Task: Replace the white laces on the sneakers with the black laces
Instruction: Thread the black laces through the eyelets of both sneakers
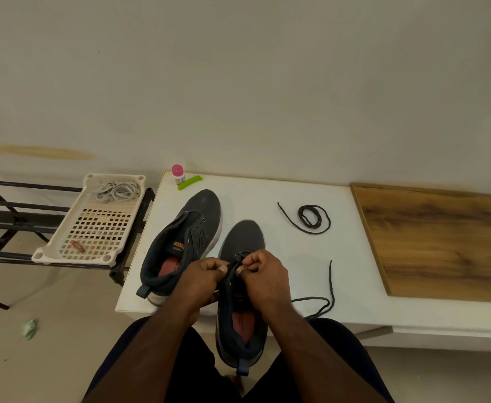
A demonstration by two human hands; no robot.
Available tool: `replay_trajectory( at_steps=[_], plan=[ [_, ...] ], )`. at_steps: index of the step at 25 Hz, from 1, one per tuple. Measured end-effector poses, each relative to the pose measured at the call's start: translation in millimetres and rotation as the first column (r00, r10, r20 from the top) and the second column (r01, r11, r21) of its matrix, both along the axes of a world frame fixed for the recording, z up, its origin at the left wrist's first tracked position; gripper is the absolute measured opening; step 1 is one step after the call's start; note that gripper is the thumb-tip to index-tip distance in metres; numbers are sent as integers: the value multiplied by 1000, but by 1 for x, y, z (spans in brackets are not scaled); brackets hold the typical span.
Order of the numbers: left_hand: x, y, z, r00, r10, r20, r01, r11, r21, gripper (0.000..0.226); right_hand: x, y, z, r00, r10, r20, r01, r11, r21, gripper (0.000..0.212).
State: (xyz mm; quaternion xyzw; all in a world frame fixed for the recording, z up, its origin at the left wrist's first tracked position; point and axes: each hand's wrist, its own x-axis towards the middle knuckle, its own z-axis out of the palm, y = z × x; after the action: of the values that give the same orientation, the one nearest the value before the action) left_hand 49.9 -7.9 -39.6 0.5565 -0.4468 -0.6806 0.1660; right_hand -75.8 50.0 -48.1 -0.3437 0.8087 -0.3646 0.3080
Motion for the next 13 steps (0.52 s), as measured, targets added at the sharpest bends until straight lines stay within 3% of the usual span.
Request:
replay_trajectory(
  at_steps=[13],
  plan=[
    [2, -1, -1, 1000, -23, 1, 23, 999, -25, 22, -7, -5, 4, 991, 118, -57, -114, 991, 68, 22]
  ],
)
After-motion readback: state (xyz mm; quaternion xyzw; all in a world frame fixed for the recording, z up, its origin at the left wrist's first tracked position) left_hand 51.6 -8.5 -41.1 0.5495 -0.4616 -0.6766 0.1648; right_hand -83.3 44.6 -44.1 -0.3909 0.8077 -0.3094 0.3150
